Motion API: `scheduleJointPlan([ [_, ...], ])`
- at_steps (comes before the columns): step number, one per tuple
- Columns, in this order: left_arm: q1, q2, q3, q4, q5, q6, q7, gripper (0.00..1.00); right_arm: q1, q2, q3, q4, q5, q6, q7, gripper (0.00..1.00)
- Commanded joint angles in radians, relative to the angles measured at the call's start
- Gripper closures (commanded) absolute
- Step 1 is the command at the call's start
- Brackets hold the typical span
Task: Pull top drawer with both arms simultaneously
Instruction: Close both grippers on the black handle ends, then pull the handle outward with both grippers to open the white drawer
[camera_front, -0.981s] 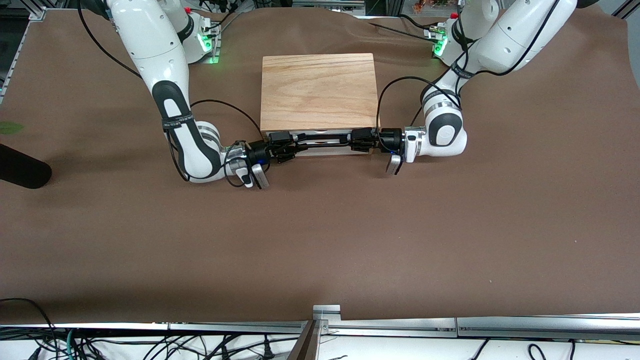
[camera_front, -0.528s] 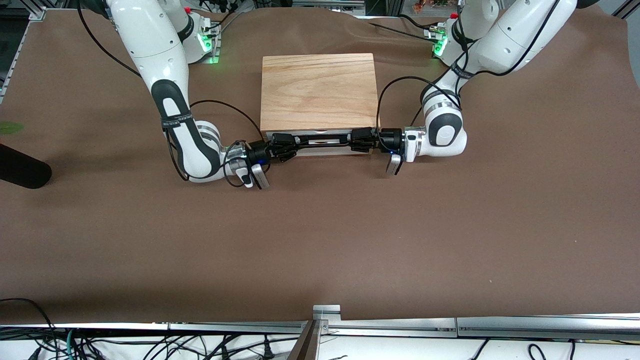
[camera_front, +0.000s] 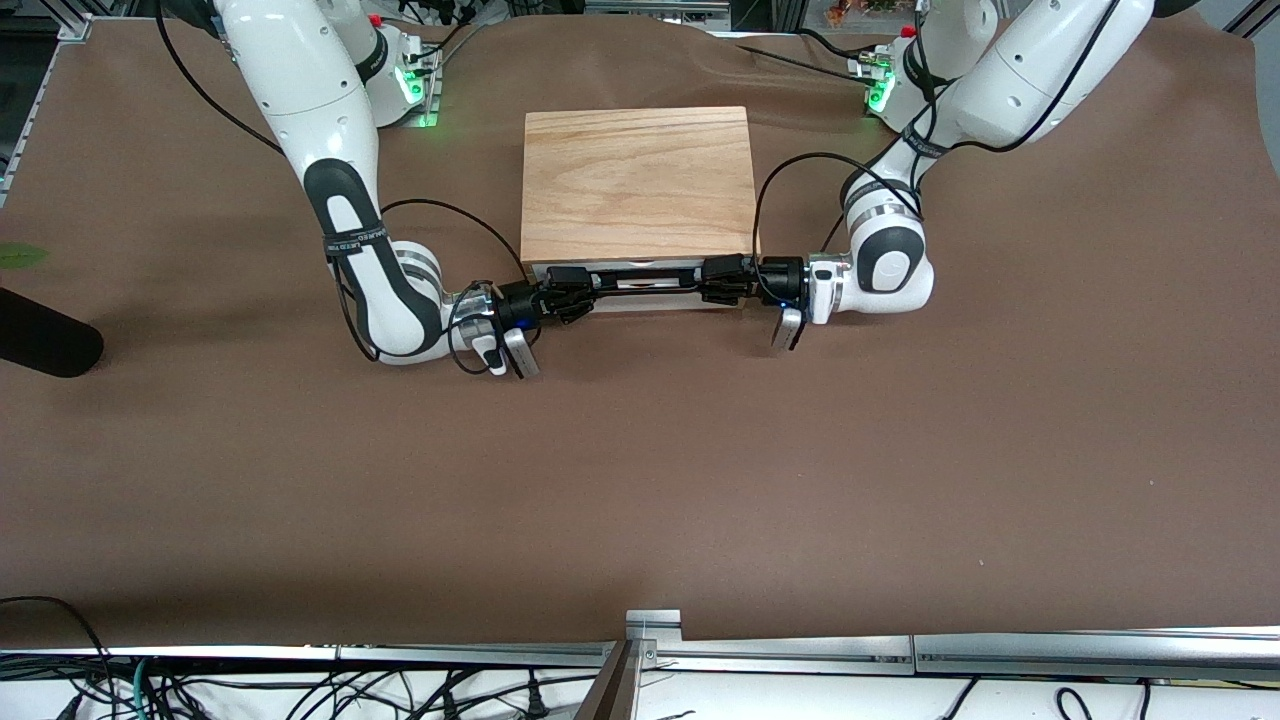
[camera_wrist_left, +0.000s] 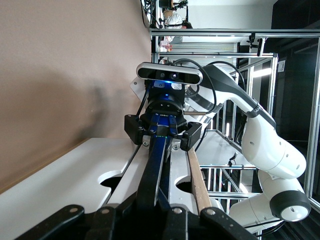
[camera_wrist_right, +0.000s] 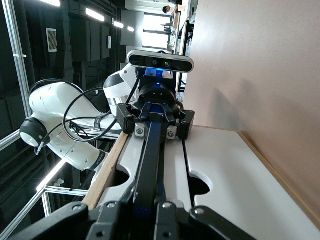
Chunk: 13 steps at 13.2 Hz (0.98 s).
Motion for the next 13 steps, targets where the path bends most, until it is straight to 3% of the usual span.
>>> scheduleJointPlan([
  [1, 0.003, 0.021, -0.006, 0.005, -0.023, -0.005, 0.036, 1.0, 0.003, -0.02, -0.001, -0.003, 0.029, 0.008, 0.007, 0.87],
  [8, 0.0, 0.056, 0.006, 0.063, -0.016, 0.0, -0.019, 1.0, -0.017, -0.016, -0.009, 0.072, 0.03, 0.029, 0.079, 0.87],
  [13, -0.026, 0.081, 0.089, 0.091, 0.003, 0.0, -0.028, 1.0, -0.04, 0.001, -0.009, 0.141, 0.029, 0.048, 0.144, 0.87],
])
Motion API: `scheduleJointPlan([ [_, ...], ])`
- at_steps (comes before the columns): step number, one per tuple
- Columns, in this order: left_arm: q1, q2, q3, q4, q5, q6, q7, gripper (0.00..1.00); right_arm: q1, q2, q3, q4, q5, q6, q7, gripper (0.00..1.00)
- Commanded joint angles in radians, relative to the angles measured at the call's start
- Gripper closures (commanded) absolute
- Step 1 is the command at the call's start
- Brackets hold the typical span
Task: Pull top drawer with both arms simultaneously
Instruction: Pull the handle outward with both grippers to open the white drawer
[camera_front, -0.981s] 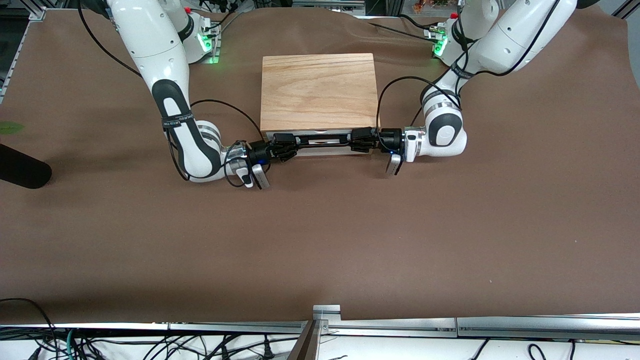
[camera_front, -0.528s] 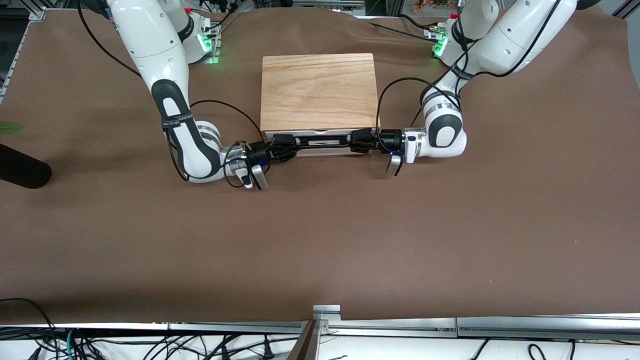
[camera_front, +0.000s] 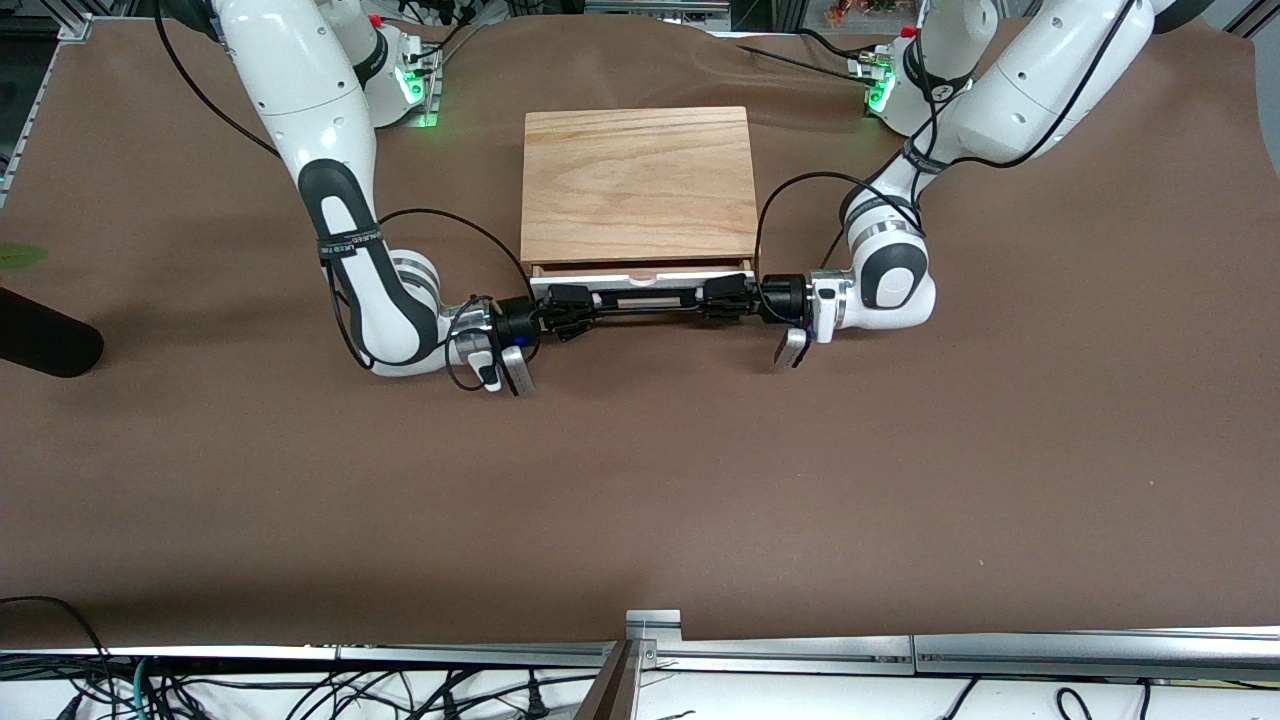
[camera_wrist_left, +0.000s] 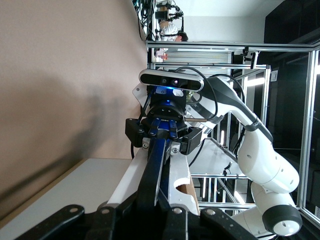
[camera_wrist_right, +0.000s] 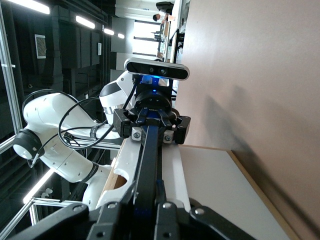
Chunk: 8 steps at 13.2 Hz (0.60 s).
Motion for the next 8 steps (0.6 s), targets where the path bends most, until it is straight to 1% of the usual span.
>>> scheduleJointPlan([
  [1, -0.02, 0.034, 0.077, 0.009, 0.029, 0.017, -0.019, 1.0, -0.044, -0.014, -0.001, 0.065, 0.027, -0.009, 0.081, 0.87],
  [3, -0.03, 0.048, 0.128, 0.04, 0.073, 0.015, -0.052, 1.0, -0.059, 0.001, -0.001, 0.092, 0.027, -0.009, 0.086, 0.87],
  [4, -0.041, 0.052, 0.145, 0.055, 0.076, 0.015, -0.064, 1.0, -0.062, 0.011, -0.001, 0.105, 0.027, -0.009, 0.092, 0.87],
  [6, -0.05, 0.059, 0.156, 0.078, 0.078, 0.017, -0.119, 1.0, -0.066, 0.024, -0.001, 0.123, 0.027, -0.006, 0.097, 0.87],
  [8, -0.064, 0.072, 0.182, 0.101, 0.079, 0.017, -0.136, 1.0, -0.076, 0.035, -0.001, 0.144, 0.027, -0.005, 0.107, 0.87],
])
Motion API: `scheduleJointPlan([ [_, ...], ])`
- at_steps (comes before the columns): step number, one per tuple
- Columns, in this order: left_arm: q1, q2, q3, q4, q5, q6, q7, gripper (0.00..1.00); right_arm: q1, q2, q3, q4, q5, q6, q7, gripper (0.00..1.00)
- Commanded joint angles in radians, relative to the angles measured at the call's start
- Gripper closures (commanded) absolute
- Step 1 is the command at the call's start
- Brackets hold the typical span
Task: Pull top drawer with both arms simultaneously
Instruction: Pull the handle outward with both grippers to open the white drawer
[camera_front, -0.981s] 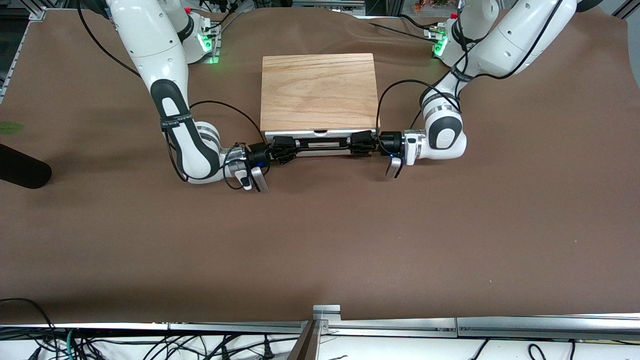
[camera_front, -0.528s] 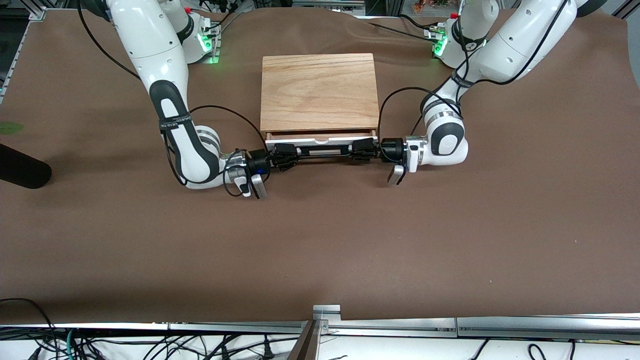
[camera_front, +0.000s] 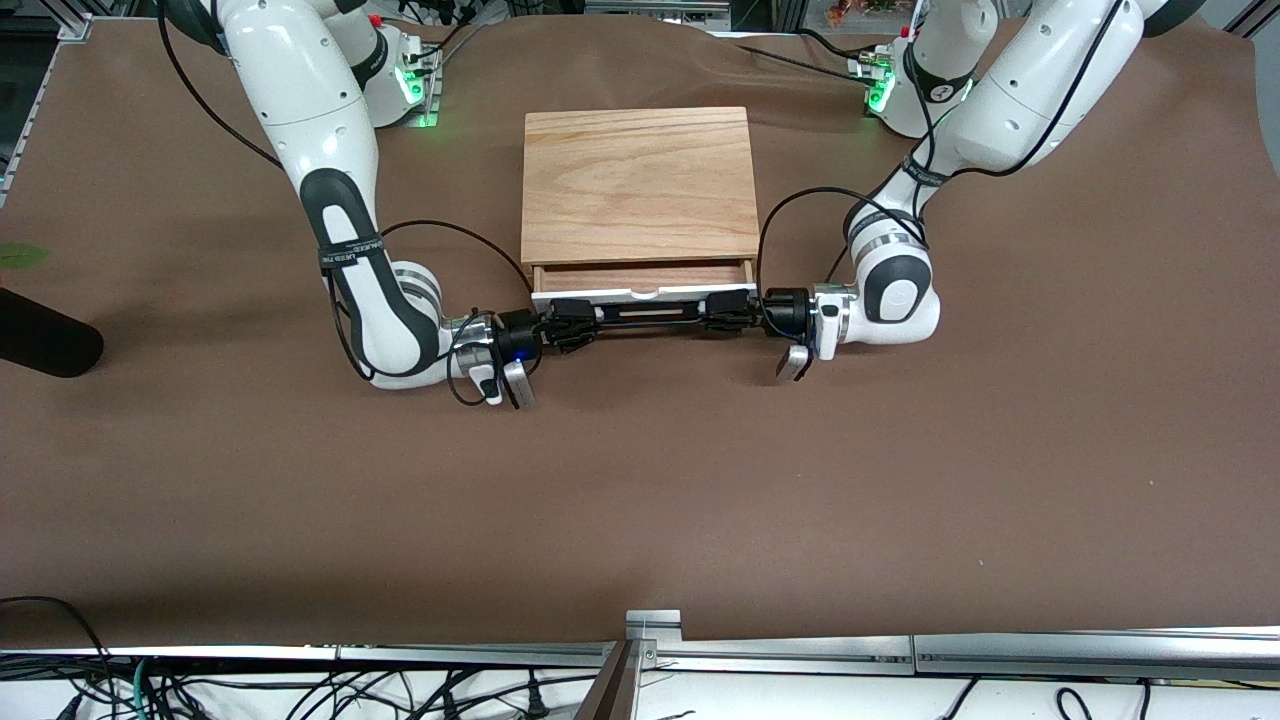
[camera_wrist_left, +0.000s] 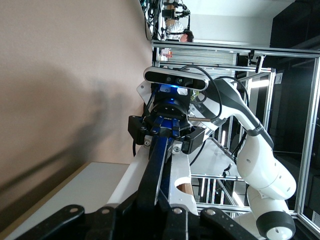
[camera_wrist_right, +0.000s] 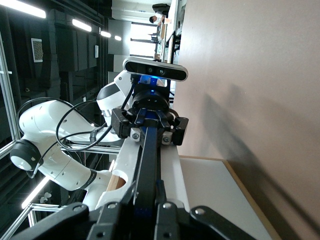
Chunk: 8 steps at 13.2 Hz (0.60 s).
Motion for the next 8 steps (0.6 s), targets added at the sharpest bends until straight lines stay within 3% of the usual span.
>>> scheduleJointPlan([
  [1, 0.012, 0.061, 0.094, 0.034, 0.057, 0.049, -0.033, 1.0, -0.074, -0.001, -0.001, 0.072, 0.033, -0.014, 0.061, 0.87],
  [8, -0.023, 0.104, 0.14, 0.12, 0.057, 0.051, -0.118, 1.0, -0.107, 0.048, -0.001, 0.168, 0.032, -0.014, 0.123, 0.87],
])
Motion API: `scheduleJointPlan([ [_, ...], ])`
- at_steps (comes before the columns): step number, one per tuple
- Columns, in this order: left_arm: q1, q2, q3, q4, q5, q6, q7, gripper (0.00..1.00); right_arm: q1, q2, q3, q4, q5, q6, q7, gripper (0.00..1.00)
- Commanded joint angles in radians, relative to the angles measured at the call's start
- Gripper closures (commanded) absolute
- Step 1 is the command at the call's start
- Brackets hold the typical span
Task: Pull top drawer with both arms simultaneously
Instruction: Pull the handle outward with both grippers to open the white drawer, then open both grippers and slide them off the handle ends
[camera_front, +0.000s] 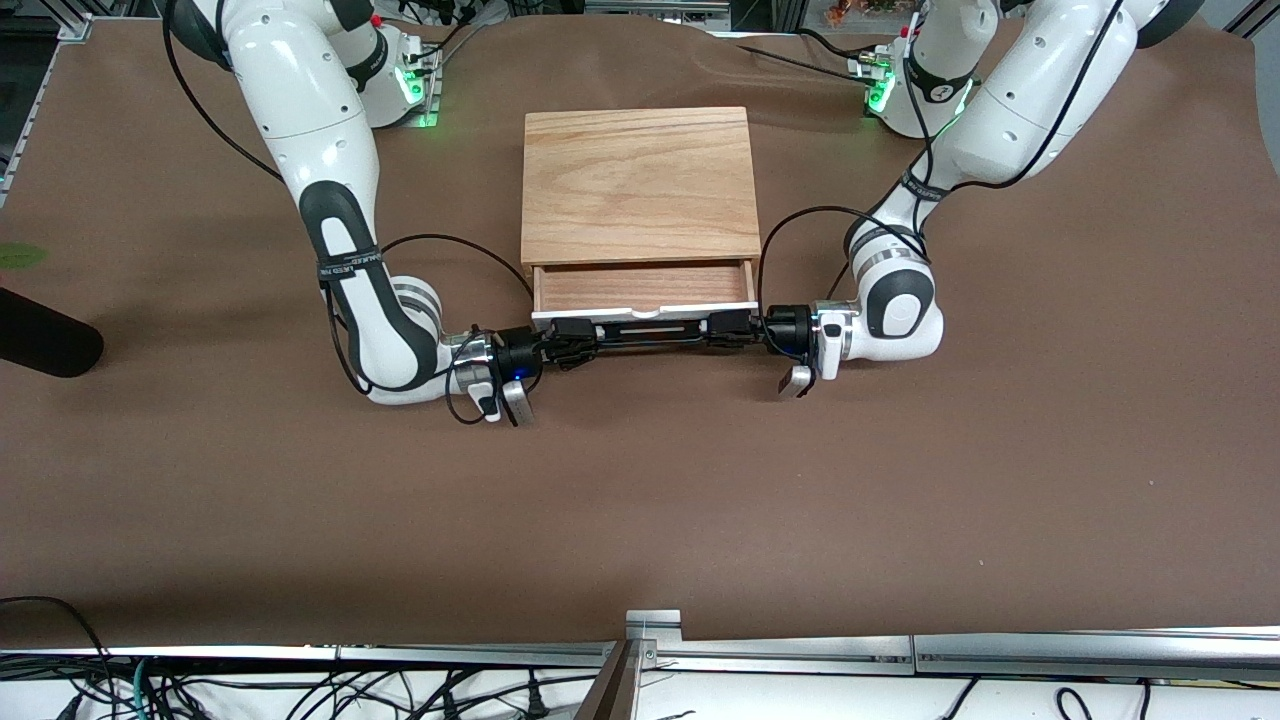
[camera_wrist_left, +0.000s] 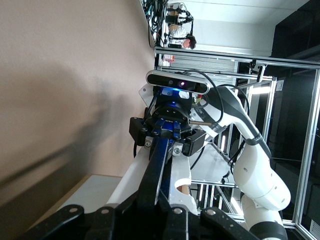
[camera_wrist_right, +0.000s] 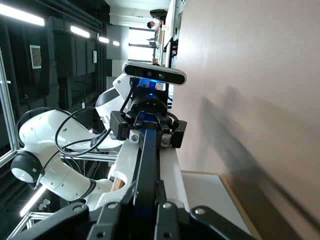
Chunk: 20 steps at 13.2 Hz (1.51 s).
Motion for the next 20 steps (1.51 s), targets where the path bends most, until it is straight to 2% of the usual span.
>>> scheduleJointPlan([
  [1, 0.008, 0.073, 0.098, 0.052, 0.051, 0.057, -0.058, 1.0, -0.092, -0.004, -0.004, 0.077, 0.031, -0.027, 0.079, 0.87],
  [7, -0.013, 0.09, 0.126, 0.09, 0.062, 0.062, -0.135, 1.0, -0.112, 0.043, -0.004, 0.149, 0.029, -0.018, 0.105, 0.87],
  [14, -0.025, 0.101, 0.146, 0.11, 0.062, 0.062, -0.158, 1.0, -0.126, 0.059, -0.004, 0.179, 0.023, -0.006, 0.125, 0.87],
  [15, -0.025, 0.098, 0.147, 0.108, 0.062, 0.062, -0.159, 1.0, -0.124, 0.059, -0.004, 0.177, 0.022, -0.007, 0.125, 0.73],
  [16, -0.025, 0.096, 0.147, 0.107, 0.062, 0.062, -0.167, 0.95, -0.124, 0.059, -0.004, 0.177, 0.023, -0.007, 0.125, 0.39],
  [17, -0.025, 0.093, 0.147, 0.104, 0.062, 0.061, -0.168, 0.89, -0.124, 0.059, -0.004, 0.177, 0.023, -0.007, 0.124, 0.09],
  [18, -0.025, 0.092, 0.146, 0.101, 0.062, 0.061, -0.168, 0.86, -0.124, 0.057, -0.004, 0.176, 0.023, -0.007, 0.122, 0.0],
  [19, -0.024, 0.09, 0.147, 0.099, 0.063, 0.059, -0.17, 0.8, -0.124, 0.057, -0.004, 0.176, 0.023, -0.006, 0.123, 0.0],
  [20, -0.024, 0.089, 0.147, 0.096, 0.063, 0.059, -0.168, 0.54, -0.123, 0.057, -0.004, 0.174, 0.023, -0.004, 0.124, 0.0],
])
